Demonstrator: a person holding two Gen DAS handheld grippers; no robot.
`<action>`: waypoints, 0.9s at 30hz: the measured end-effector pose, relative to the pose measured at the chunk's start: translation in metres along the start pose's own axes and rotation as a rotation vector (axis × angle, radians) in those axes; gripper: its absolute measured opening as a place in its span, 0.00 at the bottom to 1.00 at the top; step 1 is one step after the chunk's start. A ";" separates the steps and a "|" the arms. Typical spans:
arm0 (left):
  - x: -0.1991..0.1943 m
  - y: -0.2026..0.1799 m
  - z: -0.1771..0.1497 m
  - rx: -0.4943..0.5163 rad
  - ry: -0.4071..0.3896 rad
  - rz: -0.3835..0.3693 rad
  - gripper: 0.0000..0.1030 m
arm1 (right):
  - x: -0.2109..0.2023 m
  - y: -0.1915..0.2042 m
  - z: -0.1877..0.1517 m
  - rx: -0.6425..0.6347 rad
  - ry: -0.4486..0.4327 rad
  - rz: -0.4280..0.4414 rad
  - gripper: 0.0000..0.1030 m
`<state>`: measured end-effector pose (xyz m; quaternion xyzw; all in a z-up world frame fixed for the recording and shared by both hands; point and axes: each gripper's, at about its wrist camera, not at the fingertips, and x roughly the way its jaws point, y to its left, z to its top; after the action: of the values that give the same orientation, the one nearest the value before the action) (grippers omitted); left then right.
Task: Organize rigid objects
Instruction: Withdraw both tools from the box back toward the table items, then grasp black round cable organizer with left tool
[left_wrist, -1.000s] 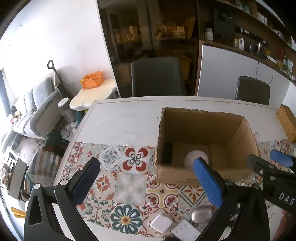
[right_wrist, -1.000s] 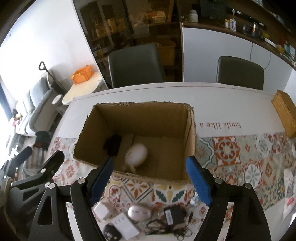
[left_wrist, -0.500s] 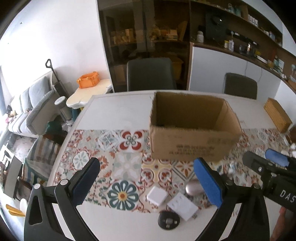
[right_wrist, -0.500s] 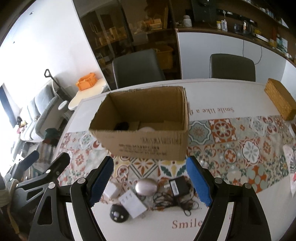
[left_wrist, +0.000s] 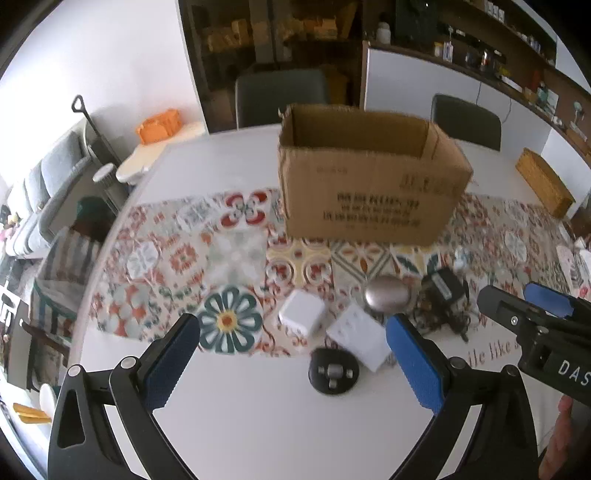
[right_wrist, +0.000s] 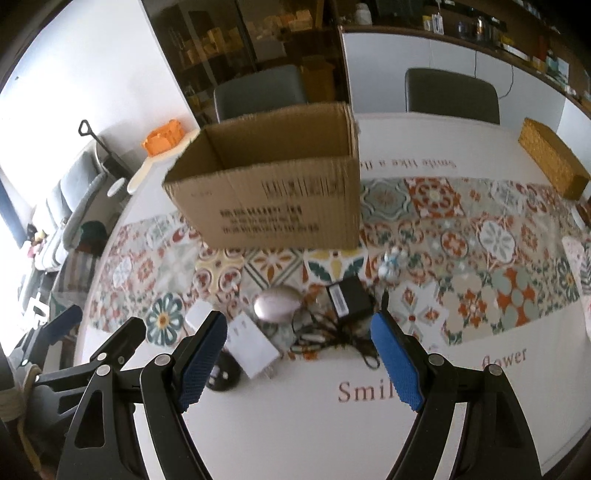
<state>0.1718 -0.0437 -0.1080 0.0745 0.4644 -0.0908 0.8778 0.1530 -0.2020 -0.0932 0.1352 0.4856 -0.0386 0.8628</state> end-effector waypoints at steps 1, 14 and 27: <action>0.002 -0.001 -0.004 0.005 0.007 -0.005 1.00 | 0.002 -0.001 -0.004 0.002 0.011 -0.003 0.78; 0.044 -0.013 -0.045 0.106 0.120 -0.093 0.99 | 0.036 -0.010 -0.052 0.036 0.121 -0.042 0.78; 0.106 -0.026 -0.066 0.205 0.224 -0.144 0.81 | 0.081 -0.019 -0.087 0.104 0.206 -0.080 0.78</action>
<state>0.1721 -0.0640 -0.2338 0.1400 0.5518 -0.1916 0.7995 0.1192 -0.1915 -0.2083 0.1637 0.5738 -0.0839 0.7980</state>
